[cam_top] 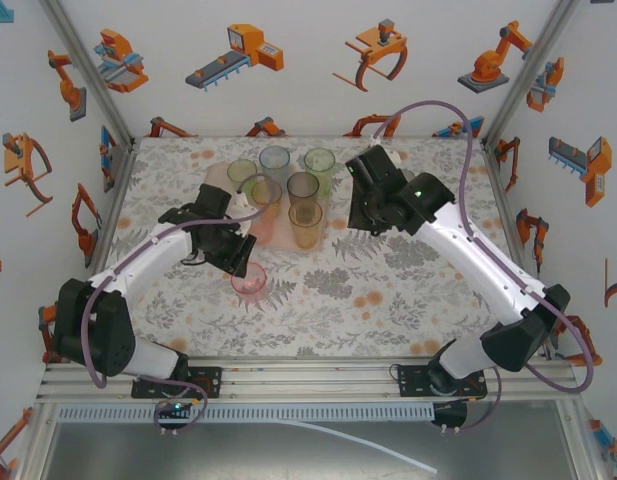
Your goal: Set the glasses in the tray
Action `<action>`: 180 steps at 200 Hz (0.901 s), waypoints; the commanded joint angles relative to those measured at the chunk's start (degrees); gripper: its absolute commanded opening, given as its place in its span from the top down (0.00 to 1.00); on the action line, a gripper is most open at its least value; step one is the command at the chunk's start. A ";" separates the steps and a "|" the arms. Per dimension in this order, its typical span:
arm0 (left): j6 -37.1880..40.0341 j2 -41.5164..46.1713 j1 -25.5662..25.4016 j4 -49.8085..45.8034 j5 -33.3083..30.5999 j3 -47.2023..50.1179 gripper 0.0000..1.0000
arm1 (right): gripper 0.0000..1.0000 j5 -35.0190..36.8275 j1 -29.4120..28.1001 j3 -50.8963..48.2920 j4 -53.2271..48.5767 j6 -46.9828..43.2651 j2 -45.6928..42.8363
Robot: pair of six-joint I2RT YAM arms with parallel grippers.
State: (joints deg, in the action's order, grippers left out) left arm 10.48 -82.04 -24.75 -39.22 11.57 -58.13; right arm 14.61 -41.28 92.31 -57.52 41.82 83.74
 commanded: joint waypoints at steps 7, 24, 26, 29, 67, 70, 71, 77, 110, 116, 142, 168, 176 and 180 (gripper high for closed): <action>2.04 -0.64 -0.98 1.04 -1.62 0.41 0.56 | 0.66 0.89 0.32 -1.24 1.53 1.02 -1.49; 2.19 -0.33 -1.15 1.01 -2.47 0.30 0.61 | 0.66 1.14 0.49 -1.76 1.53 0.98 -1.90; 2.20 -0.32 -1.17 1.02 -2.49 0.30 0.62 | 0.66 1.13 0.56 -1.73 1.53 0.98 -1.91; 2.22 -0.24 -1.10 1.06 -2.56 0.34 0.62 | 0.66 1.12 0.62 -1.78 1.52 0.98 -2.01; 2.58 0.10 -1.35 0.78 -3.61 0.49 0.74 | 0.66 1.12 1.11 -2.84 1.87 0.89 -2.58; 2.51 0.12 -1.39 0.73 -3.72 0.50 0.77 | 0.66 1.08 1.19 -2.98 1.95 0.89 -2.62; 2.48 0.12 -1.42 0.73 -3.74 0.48 0.78 | 0.66 1.06 1.19 -3.04 1.96 0.89 -2.62; 2.47 0.10 -1.37 0.72 -3.76 0.53 0.80 | 0.66 1.11 1.24 -3.22 1.96 0.89 -2.71; 2.52 0.38 -1.60 0.36 -4.27 0.25 0.85 | 0.66 0.86 1.55 -4.40 2.49 0.89 -3.23; 2.46 0.55 -1.59 0.30 -4.46 0.09 0.91 | 0.66 0.78 1.68 -4.61 2.58 0.89 -3.31; 2.63 1.72 -1.60 -1.24 -5.74 -1.00 1.00 | 0.66 0.63 1.99 -4.96 3.00 0.81 -3.50; 2.64 2.89 -1.15 -4.83 -6.92 -3.76 1.00 | 0.66 0.00 2.51 -4.95 3.27 0.55 -3.24; 2.30 3.11 -0.65 -6.05 -7.33 -5.04 1.00 | 0.66 -0.09 2.71 -4.95 3.37 0.45 -3.15; 2.12 3.29 -0.27 -6.70 -7.40 -5.63 1.00 | 0.66 -0.15 2.69 -4.95 3.35 0.45 -3.15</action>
State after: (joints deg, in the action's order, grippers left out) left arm 12.36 -81.34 -25.89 -41.25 5.32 -59.29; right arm 14.44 -39.13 87.72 -55.20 42.04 81.82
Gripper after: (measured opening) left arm 0.017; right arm 0.337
